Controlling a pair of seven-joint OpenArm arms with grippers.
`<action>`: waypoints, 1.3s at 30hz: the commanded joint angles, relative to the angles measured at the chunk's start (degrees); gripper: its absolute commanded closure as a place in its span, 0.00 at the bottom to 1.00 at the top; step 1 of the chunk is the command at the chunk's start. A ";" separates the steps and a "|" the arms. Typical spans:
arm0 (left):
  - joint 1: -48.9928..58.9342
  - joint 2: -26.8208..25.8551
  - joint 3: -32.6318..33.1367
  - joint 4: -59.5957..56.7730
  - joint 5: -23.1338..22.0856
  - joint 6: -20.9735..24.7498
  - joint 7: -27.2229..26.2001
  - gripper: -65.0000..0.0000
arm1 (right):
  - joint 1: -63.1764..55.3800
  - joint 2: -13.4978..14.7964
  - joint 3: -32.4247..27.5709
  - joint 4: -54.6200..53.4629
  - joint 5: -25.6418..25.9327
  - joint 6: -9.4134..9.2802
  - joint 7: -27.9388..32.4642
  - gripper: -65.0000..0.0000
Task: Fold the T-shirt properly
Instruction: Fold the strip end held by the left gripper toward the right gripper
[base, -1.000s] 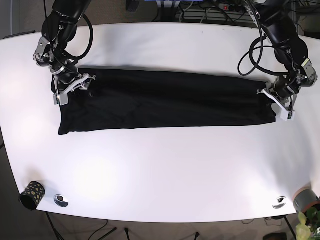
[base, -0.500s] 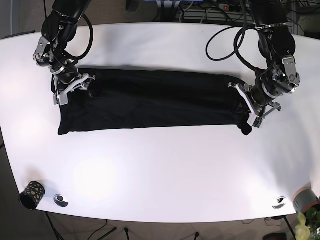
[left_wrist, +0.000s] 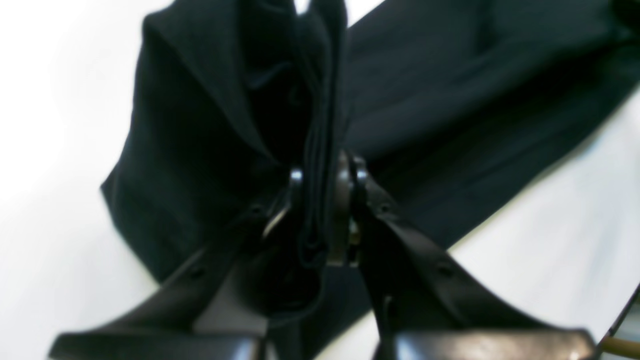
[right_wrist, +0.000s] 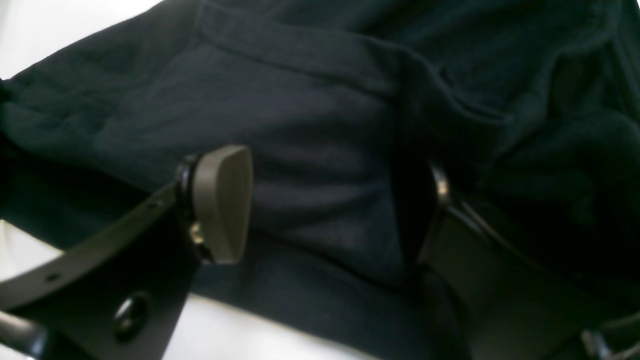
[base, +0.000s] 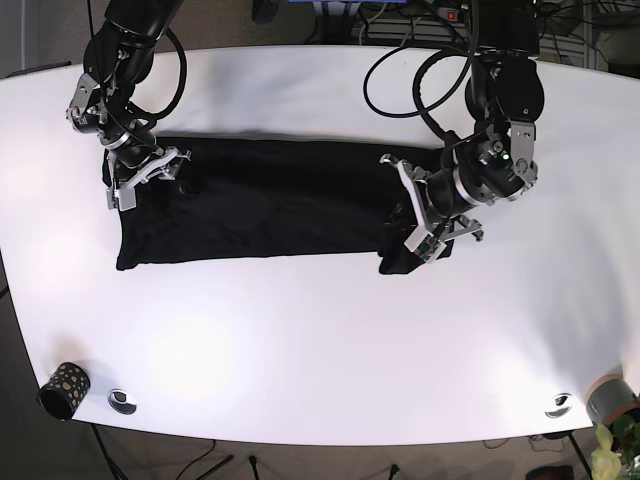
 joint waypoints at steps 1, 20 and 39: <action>-0.74 1.91 1.41 -0.57 1.71 1.98 -1.18 0.98 | 0.13 0.47 0.17 0.26 -1.40 -0.53 -1.49 0.35; -4.78 8.50 6.33 -9.10 6.02 3.13 -1.27 0.78 | 1.27 0.47 0.17 0.26 -1.49 -0.53 -1.49 0.35; -5.58 7.62 14.24 0.83 6.11 2.77 -1.01 0.41 | 2.42 0.56 -2.47 0.26 -1.49 -0.53 -1.49 0.35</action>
